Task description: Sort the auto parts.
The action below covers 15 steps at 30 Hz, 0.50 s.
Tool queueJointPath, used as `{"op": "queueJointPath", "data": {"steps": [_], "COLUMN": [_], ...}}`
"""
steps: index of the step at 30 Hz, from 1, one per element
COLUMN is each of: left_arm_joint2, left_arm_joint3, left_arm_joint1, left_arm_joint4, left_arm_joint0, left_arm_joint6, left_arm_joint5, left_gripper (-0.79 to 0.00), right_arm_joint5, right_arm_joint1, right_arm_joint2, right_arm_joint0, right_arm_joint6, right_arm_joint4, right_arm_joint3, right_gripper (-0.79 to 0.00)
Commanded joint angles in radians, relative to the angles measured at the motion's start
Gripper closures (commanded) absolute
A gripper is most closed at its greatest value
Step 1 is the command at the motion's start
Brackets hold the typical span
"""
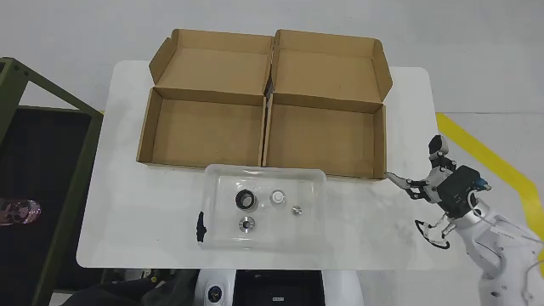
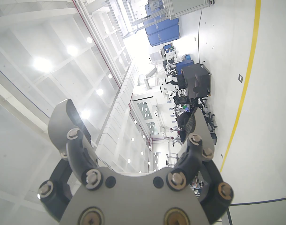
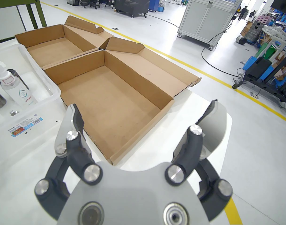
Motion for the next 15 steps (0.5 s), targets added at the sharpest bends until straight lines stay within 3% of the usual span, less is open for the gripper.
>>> {"op": "queueJointPath", "data": {"steps": [1,15], "left_arm_joint2": [0.000,0.000], "left_arm_joint3": [0.000,0.000], "left_arm_joint1": [0.000,0.000], "left_arm_joint4": [0.000,0.000], "left_arm_joint0": [0.000,0.000], "left_arm_joint6": [0.000,0.000], "left_arm_joint5": [0.000,0.000], "left_gripper": [-0.785,-0.785], "right_arm_joint5": [0.000,-0.039], "right_arm_joint1": [0.000,0.003], "right_arm_joint2": [0.000,-0.043], "right_arm_joint0": [0.000,0.014], "right_arm_joint6": [0.000,0.054], "right_arm_joint4": [0.000,0.024], "right_arm_joint3": [0.000,-0.008], "right_gripper": [-0.785,-0.785]}}
